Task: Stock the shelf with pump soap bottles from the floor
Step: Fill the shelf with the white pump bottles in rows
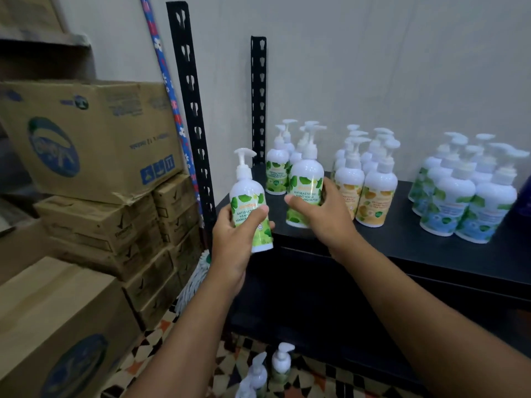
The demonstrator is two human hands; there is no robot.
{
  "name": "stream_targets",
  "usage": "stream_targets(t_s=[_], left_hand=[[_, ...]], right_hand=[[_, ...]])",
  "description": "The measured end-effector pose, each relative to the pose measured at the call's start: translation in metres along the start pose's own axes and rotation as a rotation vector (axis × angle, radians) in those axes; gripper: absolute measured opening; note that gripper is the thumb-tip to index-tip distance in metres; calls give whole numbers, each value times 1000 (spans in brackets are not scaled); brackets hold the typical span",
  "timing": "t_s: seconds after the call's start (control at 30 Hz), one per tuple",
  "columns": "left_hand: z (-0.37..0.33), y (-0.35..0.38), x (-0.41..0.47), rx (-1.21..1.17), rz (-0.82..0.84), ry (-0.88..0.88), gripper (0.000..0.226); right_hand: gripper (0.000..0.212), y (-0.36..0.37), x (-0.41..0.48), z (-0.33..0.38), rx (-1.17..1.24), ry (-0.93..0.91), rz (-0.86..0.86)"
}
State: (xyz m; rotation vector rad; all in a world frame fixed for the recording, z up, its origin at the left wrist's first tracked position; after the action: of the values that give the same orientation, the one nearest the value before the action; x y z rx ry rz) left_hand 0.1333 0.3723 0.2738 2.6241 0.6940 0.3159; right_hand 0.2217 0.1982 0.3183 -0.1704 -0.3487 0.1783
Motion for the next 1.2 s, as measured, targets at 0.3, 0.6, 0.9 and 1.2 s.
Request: stream_targets(t_s=[0.3, 0.6, 0.9, 1.2], left_hand=[[4, -10, 13, 16, 9, 5, 29], [7, -27, 7, 33, -30, -18, 35], [16, -30, 10, 31, -37, -45, 36], [21, -25, 14, 12, -26, -62, 34]], right_hand=[[79, 10, 34, -35, -198, -3, -44], [82, 4, 31, -54, -417, 105, -82], [66, 7, 50, -50, -571, 147, -111], [65, 10, 63, -52, -610, 162, -128]])
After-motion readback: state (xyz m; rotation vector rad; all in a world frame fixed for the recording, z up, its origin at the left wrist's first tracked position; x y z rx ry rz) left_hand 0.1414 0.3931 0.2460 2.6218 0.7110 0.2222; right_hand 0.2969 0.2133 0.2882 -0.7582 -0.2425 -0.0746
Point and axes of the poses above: each hand's wrist, its own x-axis towards the middle knuckle, its own y-axis out of the palm, z = x × y, the point moved 10 cm from there along x, towards the middle knuckle, and after that the axes turned 4 degrees about -x, right-handed, at the moved point
